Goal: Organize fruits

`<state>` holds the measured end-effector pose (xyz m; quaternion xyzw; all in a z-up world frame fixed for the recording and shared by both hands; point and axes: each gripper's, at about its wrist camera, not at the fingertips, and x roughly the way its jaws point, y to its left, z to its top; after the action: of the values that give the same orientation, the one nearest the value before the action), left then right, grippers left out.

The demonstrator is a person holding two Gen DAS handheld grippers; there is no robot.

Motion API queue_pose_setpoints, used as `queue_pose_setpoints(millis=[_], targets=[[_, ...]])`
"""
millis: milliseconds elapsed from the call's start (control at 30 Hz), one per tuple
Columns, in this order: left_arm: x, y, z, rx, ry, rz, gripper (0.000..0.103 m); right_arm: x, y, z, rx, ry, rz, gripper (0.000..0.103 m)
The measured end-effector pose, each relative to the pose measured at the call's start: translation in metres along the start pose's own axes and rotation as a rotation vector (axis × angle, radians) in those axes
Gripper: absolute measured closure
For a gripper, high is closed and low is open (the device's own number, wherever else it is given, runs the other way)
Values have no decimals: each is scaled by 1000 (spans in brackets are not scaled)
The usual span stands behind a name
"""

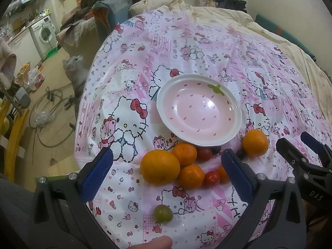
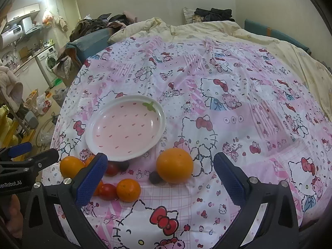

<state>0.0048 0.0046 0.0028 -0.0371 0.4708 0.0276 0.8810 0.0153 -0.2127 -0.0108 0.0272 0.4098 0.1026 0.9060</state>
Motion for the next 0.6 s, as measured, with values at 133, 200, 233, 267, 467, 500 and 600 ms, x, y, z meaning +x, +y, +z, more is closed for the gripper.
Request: queue_pose_setpoints(millis=[133, 200, 233, 267, 467, 500, 600], targets=[[-1, 1, 0, 1, 0, 0, 0, 0, -1, 0, 2, -1, 1, 0], [-1, -1, -2, -3, -1, 2, 0, 0, -1, 0, 3, -1, 2, 0], [-1, -1, -2, -2, -1, 3, 0, 0, -1, 0, 3, -1, 2, 0], [-1, -1, -2, -2, -1, 4, 0, 0, -1, 0, 2, -1, 2, 0], [-1, -1, -2, 0, -1, 2, 0, 0, -1, 0, 2, -1, 2, 0], [-1, -1, -2, -1, -2, 2, 0, 0, -1, 0, 2, 0, 2, 0], [-1, -1, -2, -2, -2, 2, 0, 0, -1, 0, 3, -1, 2, 0]])
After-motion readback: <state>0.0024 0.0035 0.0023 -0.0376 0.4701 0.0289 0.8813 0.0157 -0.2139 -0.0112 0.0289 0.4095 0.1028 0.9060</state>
